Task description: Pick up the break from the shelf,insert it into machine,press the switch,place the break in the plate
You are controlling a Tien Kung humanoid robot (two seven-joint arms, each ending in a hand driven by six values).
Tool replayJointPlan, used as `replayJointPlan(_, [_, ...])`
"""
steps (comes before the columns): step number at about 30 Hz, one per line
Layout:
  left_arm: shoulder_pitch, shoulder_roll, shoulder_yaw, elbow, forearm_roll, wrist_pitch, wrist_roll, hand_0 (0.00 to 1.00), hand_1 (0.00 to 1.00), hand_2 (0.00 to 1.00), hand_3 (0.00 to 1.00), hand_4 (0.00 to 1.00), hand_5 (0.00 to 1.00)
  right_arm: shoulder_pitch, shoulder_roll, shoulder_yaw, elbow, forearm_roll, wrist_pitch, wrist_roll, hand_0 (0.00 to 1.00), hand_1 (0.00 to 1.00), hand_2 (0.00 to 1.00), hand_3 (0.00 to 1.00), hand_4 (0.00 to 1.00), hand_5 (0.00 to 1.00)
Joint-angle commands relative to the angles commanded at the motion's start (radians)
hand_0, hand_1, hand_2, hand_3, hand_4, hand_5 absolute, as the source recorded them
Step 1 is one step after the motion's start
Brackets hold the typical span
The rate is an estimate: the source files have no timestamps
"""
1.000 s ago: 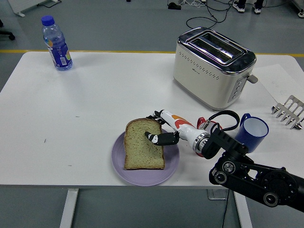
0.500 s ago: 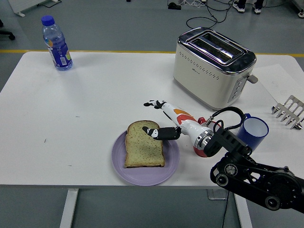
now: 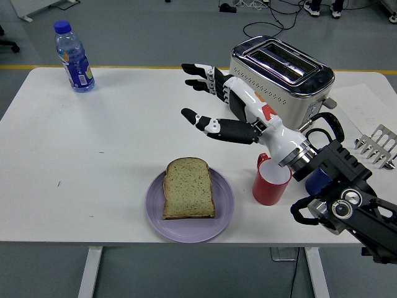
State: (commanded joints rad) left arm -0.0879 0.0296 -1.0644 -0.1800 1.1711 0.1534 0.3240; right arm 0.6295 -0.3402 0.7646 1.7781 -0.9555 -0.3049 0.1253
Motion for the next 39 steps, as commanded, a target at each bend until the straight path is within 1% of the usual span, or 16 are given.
replayJointPlan(5, [0.001, 0.0, -0.002, 0.0, -0.003, 0.001, 0.0, 0.418, 0.478, 0.51, 0.564, 0.356, 0.998, -0.03, -0.037, 0.144, 0.001, 0.206, 0.031, 0.024, 0.71, 0.671, 0.687, 0.623, 0.519, 0.176])
replayJointPlan(6, [0.001, 0.0, -0.003, 0.0, -0.002, 0.001, 0.001, 0.418, 0.478, 0.51, 0.564, 0.356, 0.998, -0.043, -0.049, 0.174, 0.001, 0.245, 0.04, 0.029, 0.71, 0.671, 0.687, 0.623, 0.519, 0.176])
replayJointPlan(7, [0.002, -0.001, -0.002, 0.0, -0.001, 0.001, 0.001, 0.419, 0.478, 0.508, 0.565, 0.356, 0.998, -0.071, -0.068, 0.214, 0.001, 0.291, 0.057, 0.04, 0.706, 0.674, 0.695, 0.667, 0.525, 0.177])
replayJointPlan(10, [0.002, 0.0, 0.0, 0.0, -0.005, 0.002, -0.001, 0.419, 0.478, 0.508, 0.565, 0.356, 0.998, -0.122, -0.089, 0.308, 0.001, 0.413, 0.076, 0.055, 0.706, 0.674, 0.695, 0.667, 0.525, 0.177])
replayJointPlan(11, [0.002, -0.001, -0.002, 0.0, -0.004, 0.002, -0.001, 0.419, 0.478, 0.508, 0.565, 0.356, 0.998, -0.142, -0.095, 0.337, -0.013, 0.458, 0.077, 0.063, 0.706, 0.674, 0.695, 0.667, 0.525, 0.177])
replayJointPlan(12, [0.002, -0.001, -0.003, 0.0, -0.003, 0.002, -0.001, 0.419, 0.478, 0.508, 0.563, 0.357, 0.998, -0.169, -0.099, 0.376, -0.035, 0.497, 0.077, 0.069, 0.71, 0.68, 0.706, 0.688, 0.539, 0.206])
replayJointPlan(14, [0.001, -0.001, -0.004, 0.0, -0.002, 0.002, -0.002, 0.419, 0.478, 0.508, 0.563, 0.357, 0.998, -0.201, -0.102, 0.439, -0.064, 0.572, 0.082, 0.073, 0.71, 0.68, 0.706, 0.688, 0.539, 0.206])
replayJointPlan(17, [0.001, -0.002, -0.006, 0.0, 0.001, 0.003, -0.001, 0.419, 0.478, 0.508, 0.563, 0.357, 0.998, -0.268, -0.109, 0.558, -0.143, 0.658, 0.092, 0.071, 0.71, 0.68, 0.706, 0.688, 0.539, 0.206])
replayJointPlan(20, [0.003, -0.004, -0.01, 0.0, 0.007, 0.003, 0.0, 0.418, 0.478, 0.508, 0.564, 0.356, 0.998, -0.314, -0.115, 0.623, -0.202, 0.679, 0.086, 0.041, 0.713, 0.684, 0.712, 0.693, 0.532, 0.223])
replayJointPlan(22, [0.004, -0.006, -0.01, 0.0, 0.01, 0.003, 0.0, 0.418, 0.478, 0.508, 0.564, 0.356, 0.998, -0.346, -0.119, 0.647, -0.238, 0.676, 0.078, 0.024, 0.713, 0.684, 0.712, 0.693, 0.532, 0.223])
replayJointPlan(24, [0.006, -0.008, -0.014, 0.0, 0.013, 0.003, 0.001, 0.418, 0.479, 0.511, 0.567, 0.356, 0.998, -0.374, -0.116, 0.669, -0.267, 0.685, 0.083, 0.019, 0.701, 0.684, 0.709, 0.679, 0.524, 0.234])
replayJointPlan(30, [0.01, -0.011, -0.017, 0.0, 0.017, 0.003, 0.001, 0.418, 0.479, 0.511, 0.567, 0.356, 0.998, -0.439, -0.08, 0.769, -0.359, 0.722, 0.098, 0.013, 0.701, 0.684, 0.709, 0.679, 0.524, 0.234])
replayJointPlan(31, [0.01, -0.011, -0.017, 0.0, 0.016, 0.003, 0.0, 0.419, 0.479, 0.512, 0.564, 0.355, 0.998, -0.448, -0.076, 0.79, -0.376, 0.726, 0.098, 0.007, 0.698, 0.679, 0.706, 0.662, 0.508, 0.261])
replayJointPlan(32, [0.01, -0.011, -0.017, 0.0, 0.015, 0.003, -0.001, 0.419, 0.479, 0.512, 0.564, 0.355, 0.998, -0.457, -0.071, 0.812, -0.393, 0.725, 0.097, -0.004, 0.698, 0.679, 0.706, 0.662, 0.508, 0.261])
replayJointPlan(35, [0.009, -0.011, -0.018, 0.0, 0.018, 0.002, 0.0, 0.419, 0.479, 0.512, 0.564, 0.355, 0.998, -0.477, -0.061, 0.855, -0.428, 0.71, 0.098, -0.035, 0.698, 0.679, 0.706, 0.662, 0.508, 0.261])
replayJointPlan(39, [0.009, -0.012, -0.016, 0.0, 0.013, 0.003, -0.001, 0.419, 0.478, 0.511, 0.564, 0.355, 0.998, -0.498, -0.04, 0.899, -0.469, 0.717, 0.1, -0.033, 0.699, 0.68, 0.703, 0.663, 0.5, 0.277])
